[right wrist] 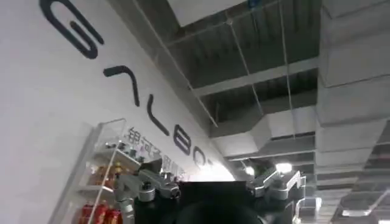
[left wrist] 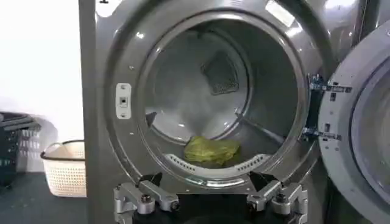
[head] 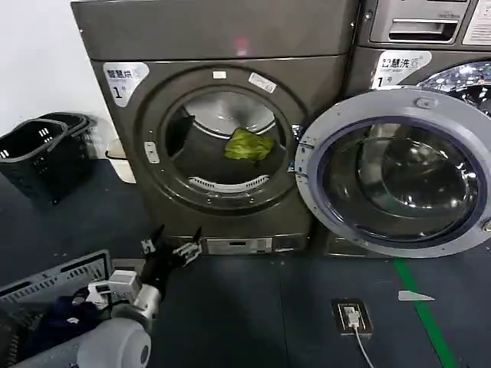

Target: Grasp the clothes from the dryer.

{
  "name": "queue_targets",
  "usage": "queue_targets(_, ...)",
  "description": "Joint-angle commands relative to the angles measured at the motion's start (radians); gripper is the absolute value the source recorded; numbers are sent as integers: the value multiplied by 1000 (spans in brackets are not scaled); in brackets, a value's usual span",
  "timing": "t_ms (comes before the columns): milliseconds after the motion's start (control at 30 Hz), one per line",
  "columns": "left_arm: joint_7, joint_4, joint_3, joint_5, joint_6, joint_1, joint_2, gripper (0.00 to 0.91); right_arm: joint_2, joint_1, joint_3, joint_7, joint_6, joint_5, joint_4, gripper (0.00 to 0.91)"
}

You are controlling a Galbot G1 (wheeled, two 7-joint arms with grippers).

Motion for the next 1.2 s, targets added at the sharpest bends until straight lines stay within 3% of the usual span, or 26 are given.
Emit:
queue_targets(33, 1, -2, 0, -1, 1, 0, 2, 907, -1, -1, 11, 1, 1, 0, -16, 907)
queue_targets(467, 0, -11, -3, -1, 1, 10, 10, 907, 6, 3, -3, -27, 30, 23, 3, 907)
queue_targets(567, 0, -17, -3, -1, 1, 15, 10, 907, 11, 1, -14, -41, 92, 21, -2, 907)
queue_targets(1200, 3, -11, -4, -3, 0, -5, 2, 907, 13, -5, -3, -48, 112, 25, 6, 907)
